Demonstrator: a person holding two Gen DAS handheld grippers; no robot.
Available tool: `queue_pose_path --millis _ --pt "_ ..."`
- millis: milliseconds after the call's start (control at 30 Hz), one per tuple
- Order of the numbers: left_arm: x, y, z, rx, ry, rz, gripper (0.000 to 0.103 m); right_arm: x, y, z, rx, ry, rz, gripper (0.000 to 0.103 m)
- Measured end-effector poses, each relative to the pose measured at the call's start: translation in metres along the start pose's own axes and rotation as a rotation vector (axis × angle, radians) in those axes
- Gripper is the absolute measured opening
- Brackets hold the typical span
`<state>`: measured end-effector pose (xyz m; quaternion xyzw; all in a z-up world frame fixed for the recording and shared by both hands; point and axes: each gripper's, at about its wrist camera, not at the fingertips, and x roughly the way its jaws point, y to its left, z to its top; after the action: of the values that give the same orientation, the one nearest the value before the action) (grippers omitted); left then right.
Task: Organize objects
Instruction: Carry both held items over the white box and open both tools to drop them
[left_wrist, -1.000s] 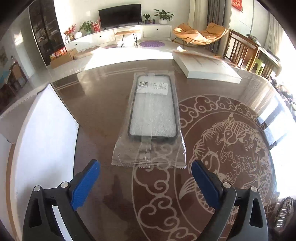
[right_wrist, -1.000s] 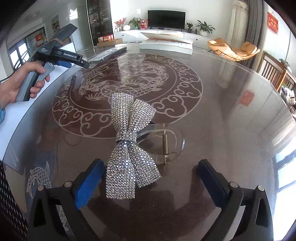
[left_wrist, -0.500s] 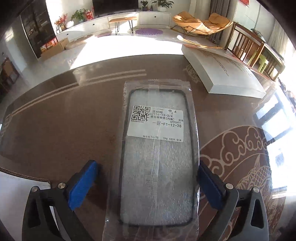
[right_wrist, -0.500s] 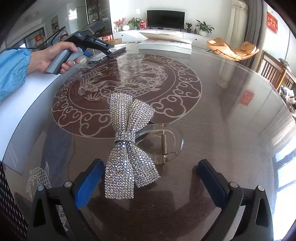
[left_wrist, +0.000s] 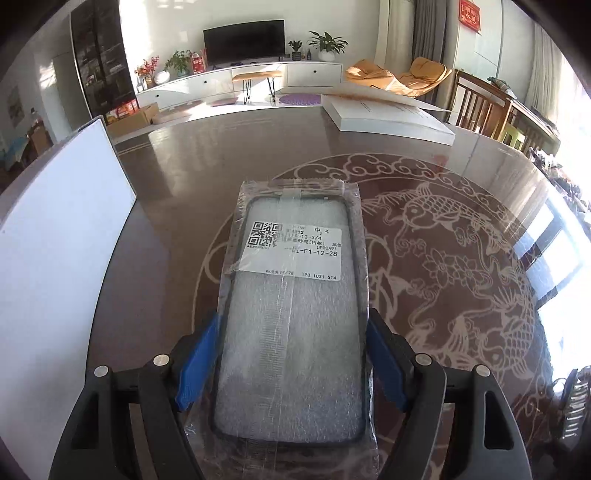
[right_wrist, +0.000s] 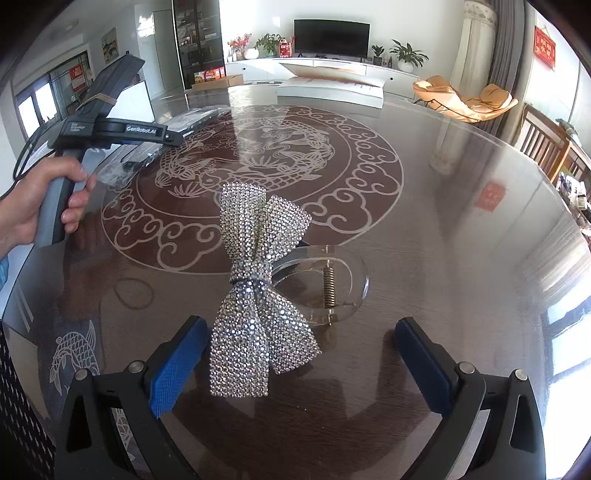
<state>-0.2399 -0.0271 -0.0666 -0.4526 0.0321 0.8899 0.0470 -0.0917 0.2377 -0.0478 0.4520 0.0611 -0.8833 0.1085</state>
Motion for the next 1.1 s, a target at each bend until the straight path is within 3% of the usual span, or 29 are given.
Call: queue_pose_path --millis 133,300,767,833,1033,1067,1100 --pt "-0.039 -0.015 -0.053 -0.011 0.0 0.005 0.076 0.0 0.0 0.0 0.0 0.0 0.0 0.101" --pt "-0.068 -0.023 -0.095 -0.025 -0.002 0.015 0.076 0.001 0.0 0.0 0.001 0.002 -0.007 0.103" --pt "-0.099 -0.028 -0.135 -0.034 -0.001 0.013 0.075 0.0 0.0 0.0 0.004 0.0 -0.006 0.103" --pt "-0.105 -0.026 -0.143 -0.039 -0.008 0.016 0.075 -0.004 -0.002 0.0 0.01 -0.017 0.029 0.103" --pt "-0.108 -0.021 -0.15 -0.066 -0.055 0.0 0.074 -0.003 0.005 0.031 0.0 -0.005 0.074 0.102" --pt "-0.11 -0.019 -0.151 -0.076 -0.063 -0.006 0.074 0.003 0.009 0.035 -0.009 0.045 0.045 0.099" --pt "-0.114 -0.018 -0.153 -0.084 -0.074 -0.008 0.074 0.012 0.01 0.038 -0.006 0.118 -0.001 0.062"
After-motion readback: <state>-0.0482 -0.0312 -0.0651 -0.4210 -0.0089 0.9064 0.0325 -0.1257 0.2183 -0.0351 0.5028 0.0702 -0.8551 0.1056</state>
